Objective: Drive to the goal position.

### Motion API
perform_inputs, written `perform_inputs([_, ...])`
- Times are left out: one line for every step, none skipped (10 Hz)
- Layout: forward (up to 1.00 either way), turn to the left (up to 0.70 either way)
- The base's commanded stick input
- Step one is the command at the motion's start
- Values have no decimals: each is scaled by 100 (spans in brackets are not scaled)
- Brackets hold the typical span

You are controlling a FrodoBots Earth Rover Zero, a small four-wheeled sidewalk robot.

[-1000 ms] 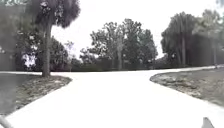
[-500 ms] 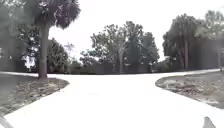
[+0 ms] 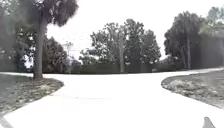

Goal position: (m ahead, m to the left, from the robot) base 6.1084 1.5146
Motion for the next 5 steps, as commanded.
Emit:
perform_inputs([70,0])
perform_inputs([70,0])
perform_inputs([70,0])
perform_inputs([70,0])
perform_inputs([70,0])
